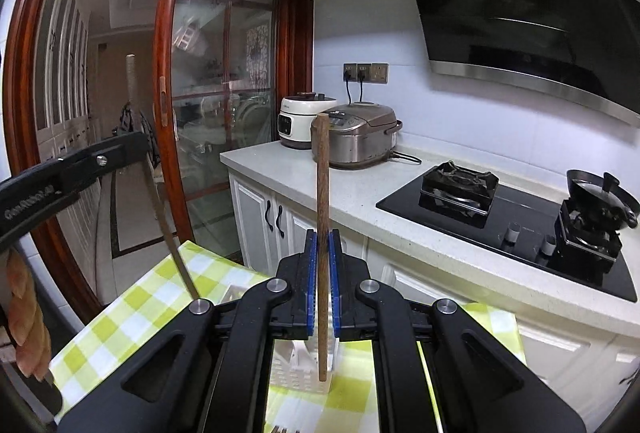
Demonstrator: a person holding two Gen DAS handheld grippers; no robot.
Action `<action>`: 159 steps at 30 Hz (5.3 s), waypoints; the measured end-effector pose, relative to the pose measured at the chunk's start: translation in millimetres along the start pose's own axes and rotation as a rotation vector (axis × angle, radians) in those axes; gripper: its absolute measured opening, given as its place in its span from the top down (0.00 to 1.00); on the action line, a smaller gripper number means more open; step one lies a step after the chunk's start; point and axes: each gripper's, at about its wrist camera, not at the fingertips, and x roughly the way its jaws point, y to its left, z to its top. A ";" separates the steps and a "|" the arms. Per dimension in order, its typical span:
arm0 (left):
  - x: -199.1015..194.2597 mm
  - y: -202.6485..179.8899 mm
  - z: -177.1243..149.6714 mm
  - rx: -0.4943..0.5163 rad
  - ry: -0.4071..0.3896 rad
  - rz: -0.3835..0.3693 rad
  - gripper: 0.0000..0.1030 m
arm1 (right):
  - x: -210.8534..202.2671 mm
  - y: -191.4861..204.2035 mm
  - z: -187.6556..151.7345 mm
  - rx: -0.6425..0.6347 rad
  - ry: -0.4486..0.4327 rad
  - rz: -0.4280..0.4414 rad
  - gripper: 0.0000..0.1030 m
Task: Organize utensils
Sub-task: 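Lift the chopstick with the right gripper and drop it into the caddy, then bring the open right gripper back over the remaining chopsticks, then close the right gripper on a brown chopstick while the left gripper closes on another, then lift both held chopsticks and carry them over the white caddy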
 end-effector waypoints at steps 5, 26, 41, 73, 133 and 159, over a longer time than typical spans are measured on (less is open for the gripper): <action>34.0 4.0 -7.4 0.000 0.036 0.015 0.94 | 25.8 -0.8 5.0 0.010 0.020 0.020 0.94; 101.0 48.7 -77.6 -0.051 0.269 0.055 0.57 | 111.7 -7.6 -51.5 0.044 0.303 0.017 0.42; -13.7 61.8 -135.8 -0.045 0.199 0.134 0.12 | 14.5 -32.0 -137.8 0.114 0.282 0.088 0.42; -51.8 44.4 -280.3 0.022 0.397 0.092 0.10 | -0.1 29.3 -264.9 0.094 0.477 0.079 0.73; 40.2 -26.3 -298.6 0.306 0.687 -0.082 0.93 | 11.7 18.7 -269.3 0.072 0.549 0.077 0.93; -23.3 -6.8 -225.9 0.180 0.464 -0.133 0.94 | -37.0 11.0 -215.1 0.113 0.302 0.106 0.93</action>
